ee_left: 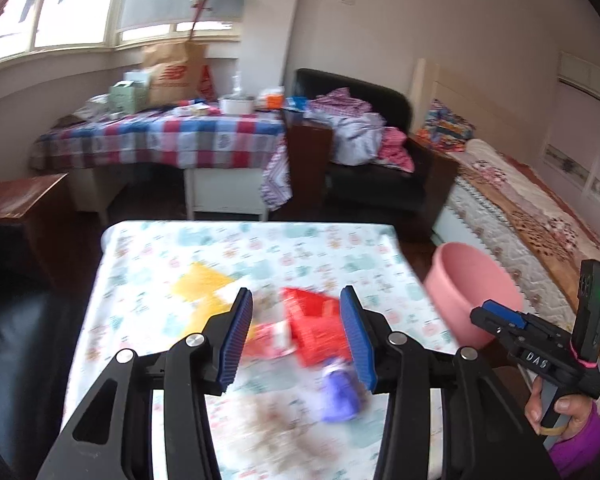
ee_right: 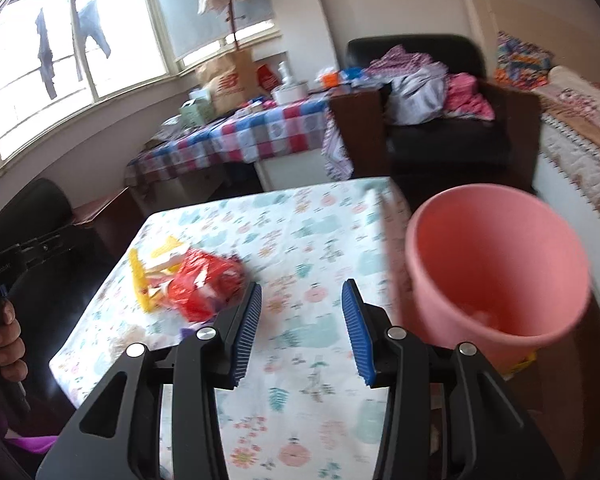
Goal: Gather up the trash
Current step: 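Grasp the yellow foam mesh net with the left gripper while the right gripper grasps the purple bag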
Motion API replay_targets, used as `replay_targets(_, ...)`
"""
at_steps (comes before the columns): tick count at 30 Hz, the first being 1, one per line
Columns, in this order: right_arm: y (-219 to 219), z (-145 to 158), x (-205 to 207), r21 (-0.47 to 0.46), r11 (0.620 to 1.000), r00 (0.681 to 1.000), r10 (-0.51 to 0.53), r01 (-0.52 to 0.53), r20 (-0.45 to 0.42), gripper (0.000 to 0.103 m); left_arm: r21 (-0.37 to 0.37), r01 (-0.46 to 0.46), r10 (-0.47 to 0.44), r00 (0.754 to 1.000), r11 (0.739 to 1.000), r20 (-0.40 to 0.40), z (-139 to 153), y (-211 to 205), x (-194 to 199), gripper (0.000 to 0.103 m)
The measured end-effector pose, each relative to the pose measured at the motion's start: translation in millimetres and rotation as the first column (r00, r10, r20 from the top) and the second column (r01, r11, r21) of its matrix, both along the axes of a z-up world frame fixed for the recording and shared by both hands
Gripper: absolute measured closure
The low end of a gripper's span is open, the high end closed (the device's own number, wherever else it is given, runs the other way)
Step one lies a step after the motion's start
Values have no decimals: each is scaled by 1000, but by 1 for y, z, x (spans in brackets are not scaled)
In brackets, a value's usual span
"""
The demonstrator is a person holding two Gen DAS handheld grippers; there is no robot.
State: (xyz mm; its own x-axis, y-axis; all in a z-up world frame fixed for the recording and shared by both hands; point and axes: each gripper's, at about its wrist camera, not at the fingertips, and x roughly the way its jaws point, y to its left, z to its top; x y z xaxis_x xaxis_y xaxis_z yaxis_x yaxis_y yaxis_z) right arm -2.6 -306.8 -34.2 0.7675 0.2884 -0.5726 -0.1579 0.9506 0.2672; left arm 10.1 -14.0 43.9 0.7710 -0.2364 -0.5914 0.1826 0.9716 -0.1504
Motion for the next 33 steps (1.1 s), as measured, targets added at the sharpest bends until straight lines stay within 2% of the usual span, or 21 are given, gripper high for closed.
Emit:
replay_targets(7,38,-15,15,6,994,993,113,-113,-42,60,7,-112,112,990,994,-87,-32,49,-5,58)
replay_targets(14,71,-26,23,-9,981,978,191,-192,-87,60,-7,-141,139,980,990,-145,-56,72,0,58)
replay_targets(19,86,-25,29,-11,975,971,220,-222,-92,60,2,-70,69,986,998,-151,-66,59,19,57)
replay_targets(20,87,-24,30,-12,974,971,222,-224,-92,60,4,-62,61,986,998,-154,-67,56,22,54)
replay_targets(23,90,-21,32,-7,974,970,227,-228,-85,60,-37,-40,34,986,999,-163,-67,47,36,53)
replay_targets(26,92,-18,33,-2,974,971,227,-228,-70,60,-79,-61,47,986,995,-159,-65,37,52,53)
replay_targets(29,93,-18,32,0,974,971,226,-227,-83,60,-84,-99,81,978,992,-190,-69,25,69,53)
replay_targets(33,92,-25,30,18,973,965,232,-232,-121,60,14,-155,155,962,988,-223,-85,16,83,53)
